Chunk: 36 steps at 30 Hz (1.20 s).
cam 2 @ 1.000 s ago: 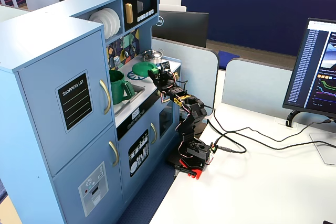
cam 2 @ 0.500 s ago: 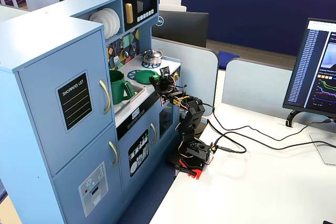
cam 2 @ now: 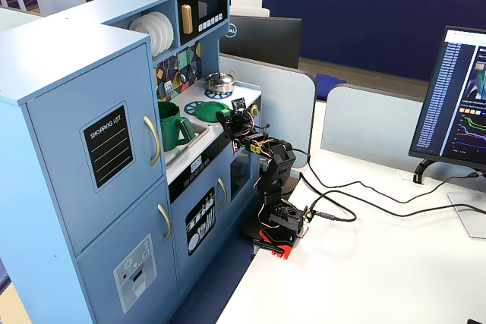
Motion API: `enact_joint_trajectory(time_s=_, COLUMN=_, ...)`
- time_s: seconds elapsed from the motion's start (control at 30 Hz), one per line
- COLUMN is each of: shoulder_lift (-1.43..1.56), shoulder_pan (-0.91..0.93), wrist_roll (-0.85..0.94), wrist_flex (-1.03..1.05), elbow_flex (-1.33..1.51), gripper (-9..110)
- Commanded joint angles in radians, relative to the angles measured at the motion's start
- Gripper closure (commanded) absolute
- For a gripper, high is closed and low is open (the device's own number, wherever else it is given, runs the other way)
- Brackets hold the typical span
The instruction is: Take off the lid from the green recipient and place it on the counter
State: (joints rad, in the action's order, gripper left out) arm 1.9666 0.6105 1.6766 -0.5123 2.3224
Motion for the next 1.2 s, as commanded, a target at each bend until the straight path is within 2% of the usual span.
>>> enact_joint_trajectory(time_s=0.0, shoulder_lift=0.008, shoulder_pan=0.02, wrist_roll=-0.052, wrist_flex=-0.014, elbow_flex=0.002, gripper=85)
enact_joint_trajectory(time_s=0.17, shoulder_lift=0.029, shoulder_pan=0.017, wrist_roll=-0.091, wrist_flex=-0.015, elbow_flex=-0.006, gripper=73)
enact_joint_trajectory(time_s=0.33, shoulder_lift=0.089, shoulder_pan=0.005, wrist_roll=-0.074, wrist_flex=0.014, elbow_flex=-0.011, gripper=72)
enact_joint_trajectory(time_s=0.63, shoulder_lift=0.457, shoulder_pan=-0.028, wrist_roll=-0.041, wrist_flex=0.35, elbow_flex=0.044, gripper=67)
enact_joint_trajectory(time_s=0.77, shoulder_lift=0.635, shoulder_pan=-0.048, wrist_roll=-0.012, wrist_flex=0.465, elbow_flex=0.15, gripper=67)
enact_joint_trajectory(time_s=1.17, shoulder_lift=0.95, shoulder_pan=-0.12, wrist_roll=0.017, wrist_flex=0.442, elbow_flex=0.663, gripper=70)
